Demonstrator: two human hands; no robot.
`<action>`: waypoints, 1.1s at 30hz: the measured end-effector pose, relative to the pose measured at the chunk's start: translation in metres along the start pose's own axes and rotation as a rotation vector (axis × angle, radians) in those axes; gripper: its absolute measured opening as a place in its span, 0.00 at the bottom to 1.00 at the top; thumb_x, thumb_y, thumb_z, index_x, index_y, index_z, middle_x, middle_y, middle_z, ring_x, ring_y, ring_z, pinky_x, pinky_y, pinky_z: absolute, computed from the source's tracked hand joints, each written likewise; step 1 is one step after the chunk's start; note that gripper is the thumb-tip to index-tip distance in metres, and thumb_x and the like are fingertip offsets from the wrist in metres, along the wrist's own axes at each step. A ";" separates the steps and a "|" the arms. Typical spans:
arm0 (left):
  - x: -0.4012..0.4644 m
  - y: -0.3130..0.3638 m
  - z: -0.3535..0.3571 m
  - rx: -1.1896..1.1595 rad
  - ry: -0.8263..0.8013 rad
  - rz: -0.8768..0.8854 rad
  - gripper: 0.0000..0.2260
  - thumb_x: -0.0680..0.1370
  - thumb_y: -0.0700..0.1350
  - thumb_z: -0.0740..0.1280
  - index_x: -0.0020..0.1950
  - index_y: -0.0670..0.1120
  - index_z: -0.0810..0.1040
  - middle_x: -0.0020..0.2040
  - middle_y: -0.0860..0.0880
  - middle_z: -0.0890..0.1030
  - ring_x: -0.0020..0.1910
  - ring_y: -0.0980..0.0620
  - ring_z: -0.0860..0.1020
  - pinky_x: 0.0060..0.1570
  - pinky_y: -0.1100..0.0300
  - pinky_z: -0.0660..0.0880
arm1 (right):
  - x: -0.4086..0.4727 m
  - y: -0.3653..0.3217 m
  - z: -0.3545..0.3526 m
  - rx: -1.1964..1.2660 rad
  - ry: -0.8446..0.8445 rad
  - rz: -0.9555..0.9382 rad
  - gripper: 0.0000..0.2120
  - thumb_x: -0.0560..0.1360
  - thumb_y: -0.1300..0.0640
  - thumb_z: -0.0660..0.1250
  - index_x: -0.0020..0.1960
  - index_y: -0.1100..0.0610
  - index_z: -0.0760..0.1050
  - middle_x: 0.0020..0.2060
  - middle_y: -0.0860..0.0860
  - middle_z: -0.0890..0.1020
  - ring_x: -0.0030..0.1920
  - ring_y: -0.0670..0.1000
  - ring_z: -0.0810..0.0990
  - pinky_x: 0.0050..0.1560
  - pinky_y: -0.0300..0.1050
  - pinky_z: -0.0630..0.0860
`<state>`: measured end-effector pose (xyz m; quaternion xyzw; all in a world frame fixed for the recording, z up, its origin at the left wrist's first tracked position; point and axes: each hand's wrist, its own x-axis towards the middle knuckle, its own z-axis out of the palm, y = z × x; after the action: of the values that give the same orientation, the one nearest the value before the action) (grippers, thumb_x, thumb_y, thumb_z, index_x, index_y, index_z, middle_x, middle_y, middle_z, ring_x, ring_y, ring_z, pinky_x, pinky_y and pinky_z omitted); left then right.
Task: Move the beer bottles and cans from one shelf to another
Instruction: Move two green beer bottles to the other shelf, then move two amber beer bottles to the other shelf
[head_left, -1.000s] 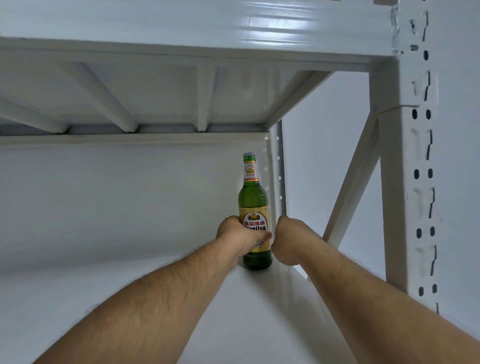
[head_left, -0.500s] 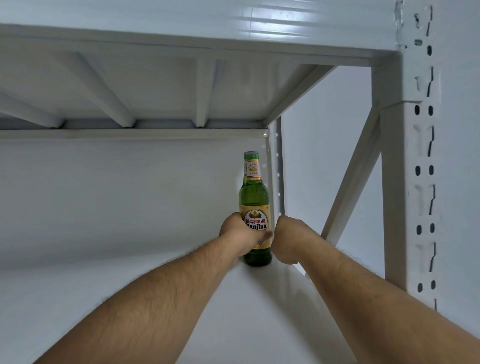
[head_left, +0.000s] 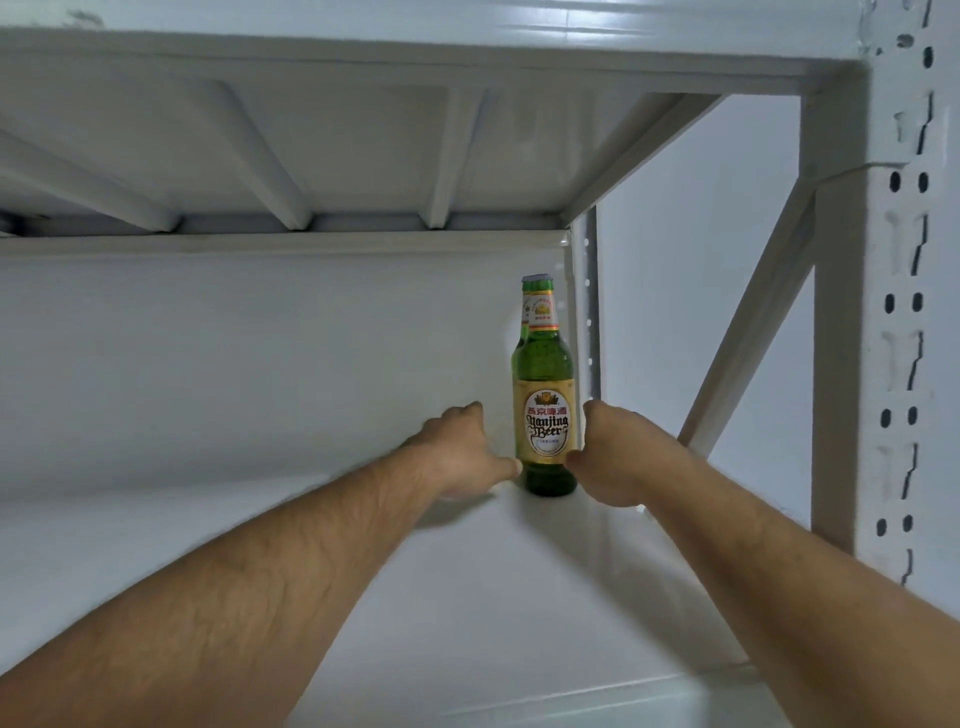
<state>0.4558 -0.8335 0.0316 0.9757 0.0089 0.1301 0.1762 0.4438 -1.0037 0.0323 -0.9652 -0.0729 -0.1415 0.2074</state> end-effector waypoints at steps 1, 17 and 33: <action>-0.009 -0.008 -0.006 0.059 -0.010 0.009 0.42 0.77 0.62 0.69 0.83 0.48 0.53 0.81 0.48 0.61 0.77 0.45 0.65 0.73 0.50 0.67 | -0.008 -0.004 0.001 -0.030 0.027 -0.021 0.19 0.75 0.52 0.67 0.65 0.52 0.70 0.53 0.52 0.79 0.51 0.55 0.79 0.51 0.50 0.80; -0.218 -0.234 -0.148 0.222 0.140 -0.206 0.36 0.80 0.62 0.62 0.84 0.51 0.53 0.83 0.51 0.58 0.79 0.46 0.61 0.75 0.49 0.65 | -0.140 -0.276 0.058 -0.085 -0.149 -0.503 0.35 0.80 0.38 0.59 0.79 0.56 0.56 0.77 0.52 0.64 0.74 0.56 0.66 0.70 0.54 0.68; -0.427 -0.435 -0.250 0.125 0.325 -0.603 0.36 0.79 0.61 0.65 0.83 0.52 0.55 0.83 0.51 0.60 0.79 0.47 0.63 0.74 0.50 0.66 | -0.282 -0.532 0.137 -0.003 -0.292 -0.843 0.35 0.80 0.38 0.60 0.79 0.57 0.56 0.75 0.54 0.67 0.72 0.56 0.69 0.68 0.51 0.70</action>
<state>-0.0084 -0.3673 0.0005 0.9046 0.3326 0.2250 0.1431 0.1038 -0.4888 0.0290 -0.8613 -0.4883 -0.0762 0.1177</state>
